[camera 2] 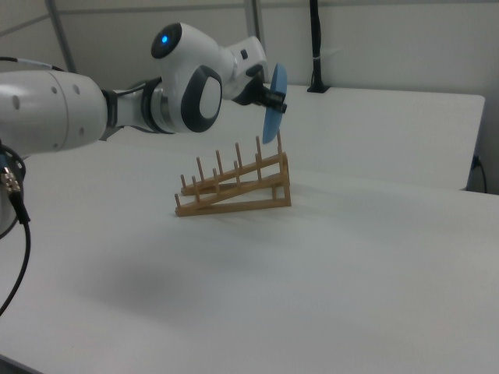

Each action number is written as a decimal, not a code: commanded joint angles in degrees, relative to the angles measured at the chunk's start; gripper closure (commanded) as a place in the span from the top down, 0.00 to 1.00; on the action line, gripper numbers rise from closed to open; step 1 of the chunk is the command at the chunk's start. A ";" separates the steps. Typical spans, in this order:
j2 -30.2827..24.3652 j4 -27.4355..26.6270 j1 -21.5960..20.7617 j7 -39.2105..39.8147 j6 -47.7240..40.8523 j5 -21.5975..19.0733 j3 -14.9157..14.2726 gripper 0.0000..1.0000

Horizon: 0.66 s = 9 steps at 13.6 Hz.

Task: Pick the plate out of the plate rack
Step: 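Lift the blue plate out of the rack and carry it aside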

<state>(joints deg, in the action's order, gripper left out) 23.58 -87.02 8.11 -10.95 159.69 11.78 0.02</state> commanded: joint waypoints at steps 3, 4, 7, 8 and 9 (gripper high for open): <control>-11.95 -2.72 0.15 0.31 -19.51 -7.99 0.42 0.00; -14.33 -2.63 0.24 2.93 -28.12 -9.83 0.42 0.00; -18.12 -2.19 2.69 14.68 -45.46 -19.48 0.25 0.00; -19.26 -2.19 3.40 18.91 -51.26 -21.08 0.24 0.00; -20.40 -2.28 5.23 24.95 -59.24 -21.79 0.24 0.00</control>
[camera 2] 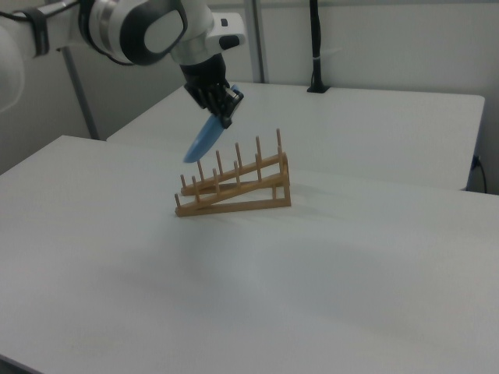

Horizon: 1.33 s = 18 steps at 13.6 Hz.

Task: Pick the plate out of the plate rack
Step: 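Lift the blue plate out of the rack and carry it aside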

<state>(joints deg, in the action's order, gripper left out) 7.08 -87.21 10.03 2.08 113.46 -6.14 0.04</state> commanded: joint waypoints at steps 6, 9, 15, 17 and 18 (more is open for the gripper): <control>-3.39 -16.75 9.21 33.85 -23.64 -10.89 -0.12 0.00; -2.69 -20.45 9.05 34.31 -19.88 -11.35 -0.12 0.00; 4.33 -27.48 7.38 33.78 -4.33 -11.44 0.49 0.00; 5.13 -27.49 7.11 33.69 -3.87 -11.44 0.49 0.00; 5.31 -27.49 7.02 33.69 -3.95 -11.35 0.49 0.00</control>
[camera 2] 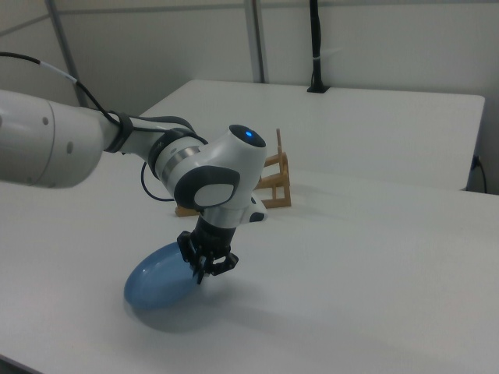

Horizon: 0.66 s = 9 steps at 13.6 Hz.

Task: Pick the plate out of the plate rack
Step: 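Lower the plate flat onto the table and open the gripper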

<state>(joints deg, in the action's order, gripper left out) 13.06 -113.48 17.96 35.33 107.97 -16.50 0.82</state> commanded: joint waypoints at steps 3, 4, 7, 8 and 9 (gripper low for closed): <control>-0.05 -0.78 -0.65 0.35 1.20 -0.99 -0.30 0.61; -0.05 -0.69 -0.56 0.09 1.19 -0.99 -0.30 1.00; -1.80 1.76 -0.38 -7.17 0.32 -0.90 -0.38 1.00; -3.72 4.47 -0.21 -11.90 -1.77 -0.29 -0.38 1.00; -4.96 7.02 -0.21 -13.95 -4.67 -0.20 -0.38 1.00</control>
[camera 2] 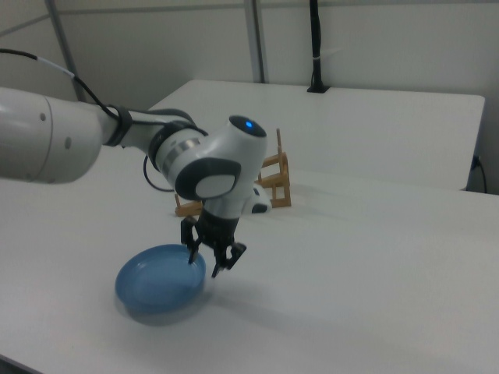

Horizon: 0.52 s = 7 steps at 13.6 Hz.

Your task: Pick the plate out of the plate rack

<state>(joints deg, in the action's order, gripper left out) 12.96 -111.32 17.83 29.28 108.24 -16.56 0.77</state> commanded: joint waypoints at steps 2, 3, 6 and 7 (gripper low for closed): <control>-7.23 10.13 -0.16 -11.42 -11.09 0.04 -0.42 1.00; -8.46 12.42 -0.51 -14.40 -12.86 0.04 -0.42 1.00; -11.44 18.67 -3.31 -31.93 -14.27 0.12 -0.59 1.00; -13.81 19.99 -5.15 -36.71 -15.93 0.21 -1.12 1.00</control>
<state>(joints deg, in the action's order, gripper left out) 2.32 -94.47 16.82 4.46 95.14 -16.56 0.80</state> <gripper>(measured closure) 0.000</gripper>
